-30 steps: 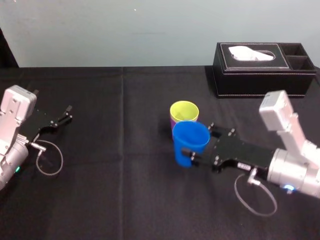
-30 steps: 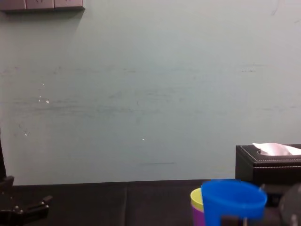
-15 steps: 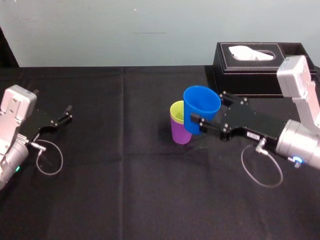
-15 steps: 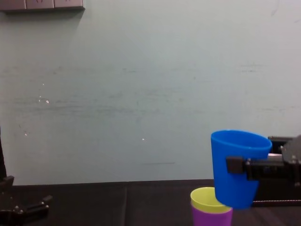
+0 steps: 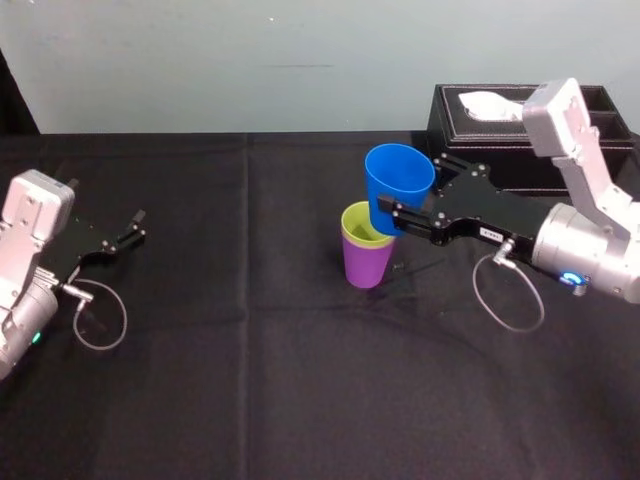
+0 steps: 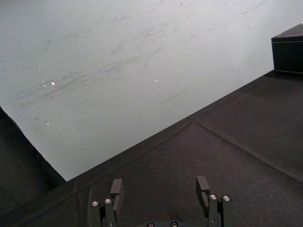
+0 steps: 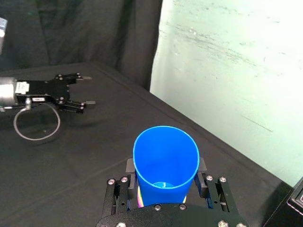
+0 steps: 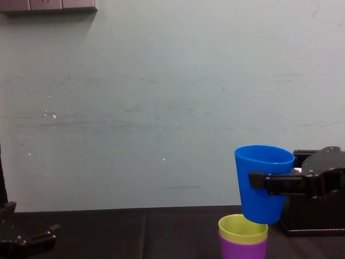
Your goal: Stack the three plastic cups sequentially using one hand.
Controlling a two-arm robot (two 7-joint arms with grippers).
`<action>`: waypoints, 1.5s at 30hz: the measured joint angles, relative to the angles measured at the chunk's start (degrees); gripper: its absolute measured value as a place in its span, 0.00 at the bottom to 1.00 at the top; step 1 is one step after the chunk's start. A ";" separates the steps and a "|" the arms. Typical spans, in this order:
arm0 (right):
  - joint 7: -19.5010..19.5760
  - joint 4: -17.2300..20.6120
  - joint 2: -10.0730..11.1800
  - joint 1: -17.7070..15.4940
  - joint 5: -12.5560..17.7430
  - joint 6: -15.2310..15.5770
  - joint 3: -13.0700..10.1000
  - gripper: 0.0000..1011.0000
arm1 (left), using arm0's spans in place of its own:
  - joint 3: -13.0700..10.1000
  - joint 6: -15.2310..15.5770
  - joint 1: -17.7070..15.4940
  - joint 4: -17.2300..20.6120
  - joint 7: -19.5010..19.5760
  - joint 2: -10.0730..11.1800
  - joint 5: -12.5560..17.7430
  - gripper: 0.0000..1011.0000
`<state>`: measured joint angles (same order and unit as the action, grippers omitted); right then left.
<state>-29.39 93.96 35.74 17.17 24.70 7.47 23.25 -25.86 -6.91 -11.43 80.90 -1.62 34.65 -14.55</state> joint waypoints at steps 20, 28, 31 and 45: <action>-1.24 -7.25 -4.02 4.96 -1.87 0.11 2.37 0.71 | 0.00 0.00 0.00 0.00 0.00 0.00 0.00 1.00; -1.76 -8.18 -4.45 5.36 -2.22 -0.08 3.00 0.71 | 0.00 0.00 0.00 0.00 0.00 0.00 0.00 1.00; -1.89 -8.46 -4.55 5.43 -2.38 -0.17 3.22 0.71 | 0.00 0.00 0.00 0.00 0.00 0.00 0.00 1.00; -2.43 -10.20 -5.08 5.71 -3.16 -0.78 4.01 0.71 | 0.00 0.00 0.00 0.00 0.00 0.00 0.00 1.00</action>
<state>-31.82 83.76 30.66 22.87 21.54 6.69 27.26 -25.86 -6.91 -11.43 80.90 -1.62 34.65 -14.55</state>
